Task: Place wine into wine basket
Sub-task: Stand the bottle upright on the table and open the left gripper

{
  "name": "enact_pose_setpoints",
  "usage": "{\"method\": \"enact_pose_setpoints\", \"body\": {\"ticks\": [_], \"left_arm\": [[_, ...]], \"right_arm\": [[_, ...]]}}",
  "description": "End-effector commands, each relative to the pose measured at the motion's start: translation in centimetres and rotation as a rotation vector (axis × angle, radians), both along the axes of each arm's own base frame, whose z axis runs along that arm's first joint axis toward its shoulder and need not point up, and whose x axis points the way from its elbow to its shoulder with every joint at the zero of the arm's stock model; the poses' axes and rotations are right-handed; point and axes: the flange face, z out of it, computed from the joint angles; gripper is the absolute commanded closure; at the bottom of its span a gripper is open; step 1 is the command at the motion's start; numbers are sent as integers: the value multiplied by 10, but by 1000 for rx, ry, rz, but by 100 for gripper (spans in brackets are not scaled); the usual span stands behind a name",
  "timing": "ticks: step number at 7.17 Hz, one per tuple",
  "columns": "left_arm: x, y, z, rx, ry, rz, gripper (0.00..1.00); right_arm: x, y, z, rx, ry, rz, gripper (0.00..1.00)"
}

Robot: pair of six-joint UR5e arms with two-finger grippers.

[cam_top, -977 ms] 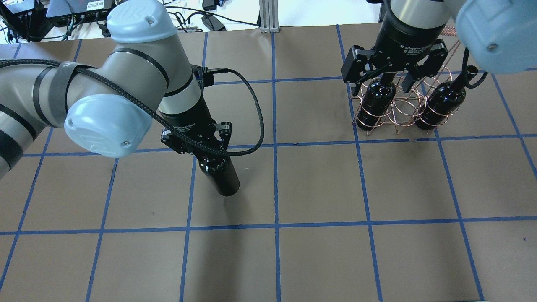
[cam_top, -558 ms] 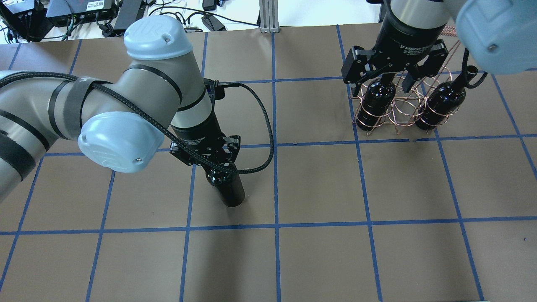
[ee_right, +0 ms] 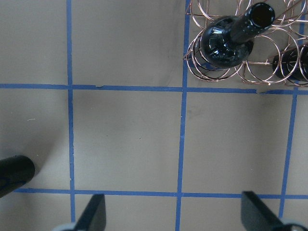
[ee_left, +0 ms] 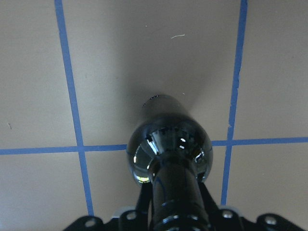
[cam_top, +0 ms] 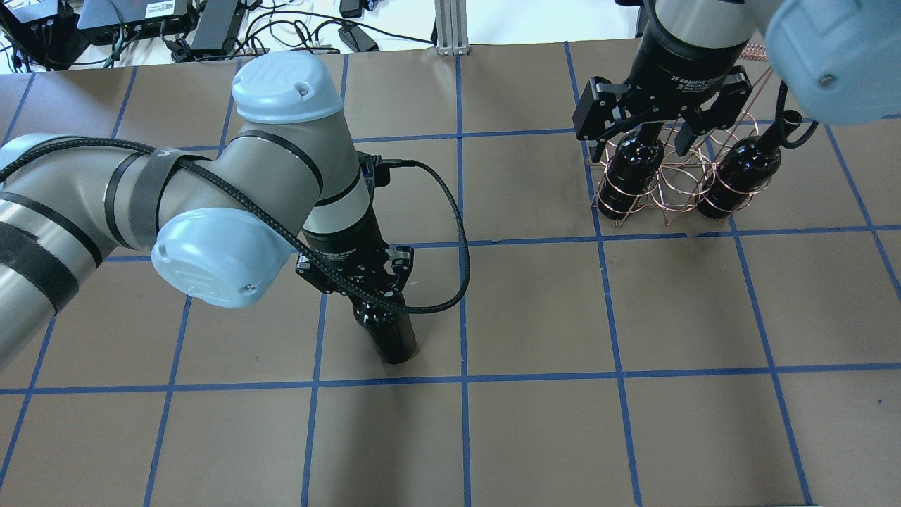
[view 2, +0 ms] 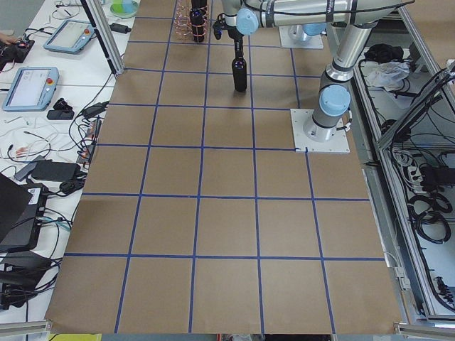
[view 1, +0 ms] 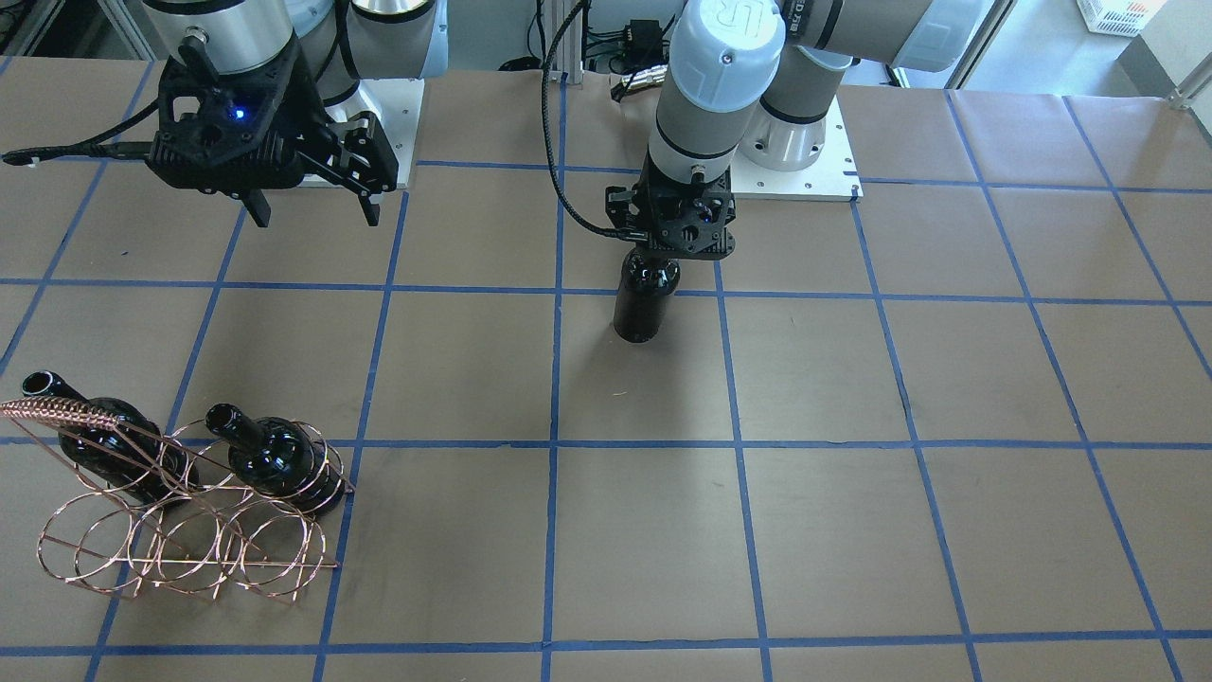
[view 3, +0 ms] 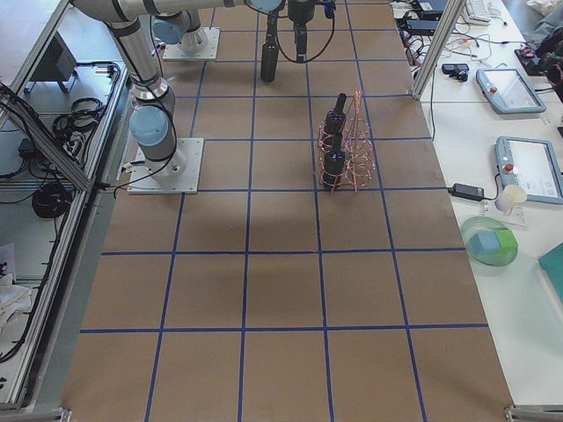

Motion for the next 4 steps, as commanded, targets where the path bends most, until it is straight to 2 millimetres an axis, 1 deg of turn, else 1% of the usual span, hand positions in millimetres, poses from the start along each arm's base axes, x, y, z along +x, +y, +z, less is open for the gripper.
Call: {"method": "enact_pose_setpoints", "body": {"ticks": [1, 3, 4], "left_arm": [[0, 1, -5, 12, -2, 0, 100], [-1, 1, -6, 16, -4, -4, 100], [-1, 1, -3, 10, -4, -6, 77]], "right_arm": [[0, 0, 0, 2, -1, 1, 0], [1, 1, 0, 1, -1, 2, 0], [0, 1, 0, 2, -1, 2, 0]]}}
